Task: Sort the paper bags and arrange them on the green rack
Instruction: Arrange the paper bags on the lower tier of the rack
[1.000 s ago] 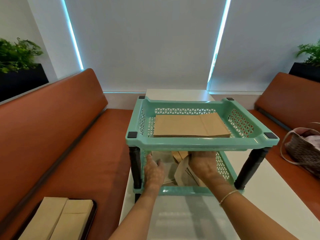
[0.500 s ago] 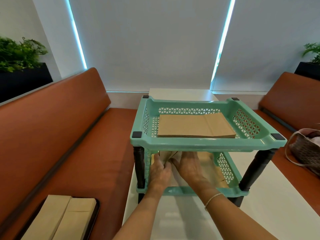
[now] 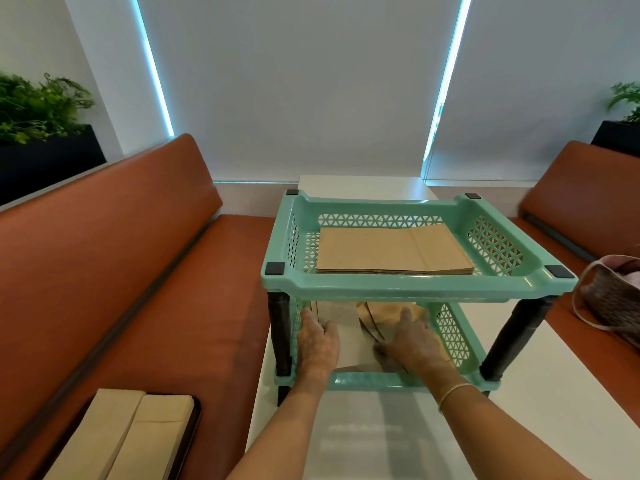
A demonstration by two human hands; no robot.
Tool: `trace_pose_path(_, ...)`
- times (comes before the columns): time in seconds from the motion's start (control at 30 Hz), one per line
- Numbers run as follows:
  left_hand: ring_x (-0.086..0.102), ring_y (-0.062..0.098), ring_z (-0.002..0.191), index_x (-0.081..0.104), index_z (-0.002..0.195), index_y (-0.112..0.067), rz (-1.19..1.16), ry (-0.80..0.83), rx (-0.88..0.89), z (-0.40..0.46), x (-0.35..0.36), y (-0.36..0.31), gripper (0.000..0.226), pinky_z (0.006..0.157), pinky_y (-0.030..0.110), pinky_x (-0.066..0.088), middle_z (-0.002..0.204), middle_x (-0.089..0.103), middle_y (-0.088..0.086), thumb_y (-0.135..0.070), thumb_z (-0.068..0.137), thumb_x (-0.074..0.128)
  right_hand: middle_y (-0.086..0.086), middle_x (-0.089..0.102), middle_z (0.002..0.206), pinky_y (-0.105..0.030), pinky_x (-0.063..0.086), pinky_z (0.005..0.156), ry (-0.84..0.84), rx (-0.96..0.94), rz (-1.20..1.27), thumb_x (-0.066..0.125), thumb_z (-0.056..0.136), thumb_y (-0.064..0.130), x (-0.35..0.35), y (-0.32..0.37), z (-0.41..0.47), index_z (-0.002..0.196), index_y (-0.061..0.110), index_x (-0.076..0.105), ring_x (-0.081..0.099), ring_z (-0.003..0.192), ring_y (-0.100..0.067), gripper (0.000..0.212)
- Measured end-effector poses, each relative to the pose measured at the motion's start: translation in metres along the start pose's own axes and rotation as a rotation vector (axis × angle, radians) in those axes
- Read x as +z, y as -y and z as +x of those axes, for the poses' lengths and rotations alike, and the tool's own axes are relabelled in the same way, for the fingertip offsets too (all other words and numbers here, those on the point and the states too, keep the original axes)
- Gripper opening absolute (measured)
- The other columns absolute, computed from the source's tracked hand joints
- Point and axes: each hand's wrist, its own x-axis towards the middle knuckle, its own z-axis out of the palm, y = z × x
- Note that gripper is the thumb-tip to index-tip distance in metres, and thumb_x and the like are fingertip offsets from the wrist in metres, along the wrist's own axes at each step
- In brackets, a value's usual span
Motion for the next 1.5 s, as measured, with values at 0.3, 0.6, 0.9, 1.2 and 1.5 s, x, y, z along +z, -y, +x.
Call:
trace_pose_path(0.3,0.042,0.008,0.066,0.037,0.126,-0.008,-0.039,0.017,-0.019,-0.001,-0.002,-0.003,0.033,0.060,0.026,0.037,0.079,0.042,-0.002,-0.014,0.094,0.042,-0.010,0.059,0.112,-0.033,0.048,0.084,0.003,-0.134,-0.167,0.053,0.090,0.032,-0.011,0.007,-0.005,0.129,0.012,0.037,0.058,0.104,-0.025,0.047)
trace_pose_path(0.6,0.040,0.013,0.081,0.040,0.130,-0.010,-0.059,0.006,-0.025,-0.004,-0.005,-0.008,0.032,0.073,0.028,0.030,0.107,0.052,0.010,-0.018,0.099,0.037,-0.012,0.066,0.103,-0.032,0.047,0.076,-0.204,0.043,0.218,0.050,0.093,0.020,-0.033,0.007,-0.012,0.101,0.007,0.066,0.063,0.098,-0.030,0.023)
trace_pose_path(0.9,0.043,0.030,0.121,0.028,0.145,-0.014,-0.102,0.044,-0.050,-0.008,-0.009,-0.013,0.049,0.096,0.036,0.035,0.136,0.044,0.016,-0.015,0.097,0.038,-0.008,0.069,0.097,-0.021,0.041,0.088,-0.433,-0.077,0.784,0.069,0.080,0.002,-0.036,0.005,-0.009,0.097,0.006,0.069,0.061,0.096,-0.018,0.018)
trace_pose_path(1.2,0.046,0.021,0.091,0.041,0.134,-0.020,-0.197,0.052,-0.052,-0.001,-0.006,-0.007,0.040,0.077,0.032,0.034,0.104,0.049,0.007,-0.015,0.095,0.041,-0.003,0.070,0.079,-0.009,0.049,0.076,-0.159,-0.234,0.822,0.050,0.077,-0.023,-0.039,-0.011,-0.014,0.072,0.000,0.074,0.061,0.070,0.009,0.033)
trace_pose_path(1.5,0.046,0.011,0.086,0.044,0.130,-0.017,-0.151,0.130,0.016,-0.002,-0.006,-0.005,0.042,0.080,0.024,0.035,0.102,0.052,-0.001,-0.012,0.089,0.052,0.006,0.063,0.081,-0.015,0.044,0.076,-0.085,-0.090,0.778,0.052,0.085,-0.012,-0.034,-0.002,-0.008,0.077,0.011,0.070,0.056,0.079,-0.005,0.030)
